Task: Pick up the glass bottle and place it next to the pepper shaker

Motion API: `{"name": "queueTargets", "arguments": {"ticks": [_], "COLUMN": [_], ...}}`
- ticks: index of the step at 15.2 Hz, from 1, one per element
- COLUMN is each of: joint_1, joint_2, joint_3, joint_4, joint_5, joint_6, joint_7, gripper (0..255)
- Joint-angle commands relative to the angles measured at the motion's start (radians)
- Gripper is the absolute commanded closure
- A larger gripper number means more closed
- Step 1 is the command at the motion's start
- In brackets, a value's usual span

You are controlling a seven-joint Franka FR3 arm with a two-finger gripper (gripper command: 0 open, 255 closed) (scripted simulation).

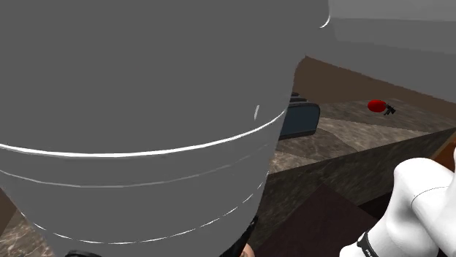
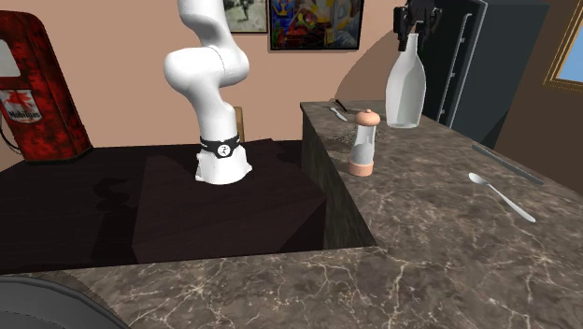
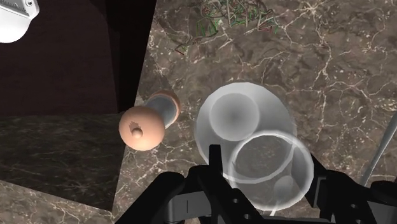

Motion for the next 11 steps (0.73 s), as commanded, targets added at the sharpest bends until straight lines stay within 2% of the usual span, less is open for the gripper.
{"name": "queueTargets", "arguments": {"ticks": [1, 11], "joint_1": [0.000, 0.003], "joint_2": [0.001, 0.017], "joint_3": [0.000, 0.003], "joint_4": [-0.027, -0.146], "joint_5": [0.000, -0.009], "joint_6": [0.029, 0.161], "joint_7": [-0.001, 0.002], "gripper": [255, 255]}}
